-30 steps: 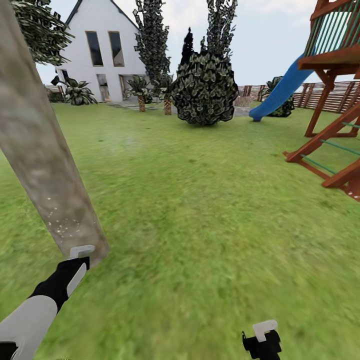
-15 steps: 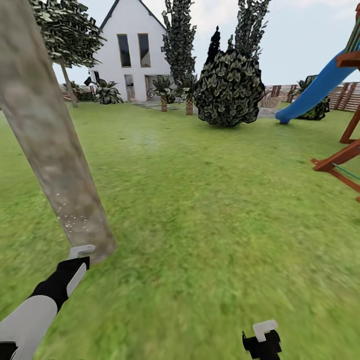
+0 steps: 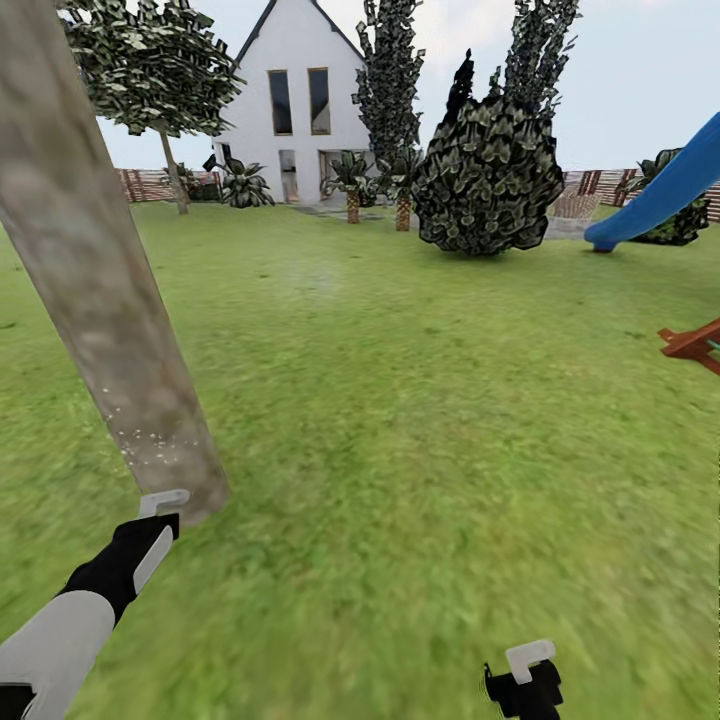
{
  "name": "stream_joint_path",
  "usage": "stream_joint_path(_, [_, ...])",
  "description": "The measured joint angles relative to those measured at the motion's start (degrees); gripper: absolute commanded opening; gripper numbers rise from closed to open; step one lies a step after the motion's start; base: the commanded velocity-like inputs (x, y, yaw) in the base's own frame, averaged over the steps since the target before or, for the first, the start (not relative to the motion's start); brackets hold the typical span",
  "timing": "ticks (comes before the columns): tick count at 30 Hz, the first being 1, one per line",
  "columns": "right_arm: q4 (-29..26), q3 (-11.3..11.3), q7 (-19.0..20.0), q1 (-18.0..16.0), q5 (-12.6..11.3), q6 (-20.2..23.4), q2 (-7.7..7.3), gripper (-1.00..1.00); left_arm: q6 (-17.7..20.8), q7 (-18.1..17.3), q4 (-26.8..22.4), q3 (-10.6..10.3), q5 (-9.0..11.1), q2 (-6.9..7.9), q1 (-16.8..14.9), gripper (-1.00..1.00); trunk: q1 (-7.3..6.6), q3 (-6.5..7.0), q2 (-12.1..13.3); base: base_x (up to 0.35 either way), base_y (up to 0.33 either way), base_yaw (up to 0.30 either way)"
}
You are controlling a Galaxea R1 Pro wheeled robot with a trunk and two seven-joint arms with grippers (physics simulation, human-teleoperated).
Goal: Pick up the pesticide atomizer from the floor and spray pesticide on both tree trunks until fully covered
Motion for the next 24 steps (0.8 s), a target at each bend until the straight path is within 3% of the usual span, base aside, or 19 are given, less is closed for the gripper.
stream_joint_path(7, [0.00,-0.01,0.00,0.00,0.00,0.00,0.00,1.00,0.00,0.00,0.00,0.02,0.00,0.00,0.00,-1.00,0.00,0.00,0.00,0.145,-0.268,0.013])
stream_joint_path(13, [0.01,0.00,-0.05,-0.01,0.00,0.02,0.00,1.00,-0.04,-0.06,-0.95,0.31,0.37,-0.13,0.02,-1.00,0.01,0.00,0.00,0.107,-0.268,0.248])
stream_joint_path(17, [0.01,0.00,-0.06,0.05,0.00,0.02,0.00,1.00,0.65,-0.65,-5.84,0.63,0.66,0.58,-0.08,-1.00,0.00,0.01,0.00,0.148,-0.259,0.277])
stream_joint_path(20, [0.00,-0.01,-0.01,0.07,0.00,0.05,0.00,1.00,1.39,-0.62,-10.67,2.43,0.62,0.65,-0.24,-1.00,-0.01,0.00,0.00,0.207,-0.223,0.277])
stream_joint_path(24, [0.01,-0.01,-0.01,0.05,0.00,0.08,0.00,1.00,2.86,-0.72,-11.34,2.97,0.68,0.73,-0.54,-1.00,-0.01,0.00,0.00,0.214,-0.218,0.277])
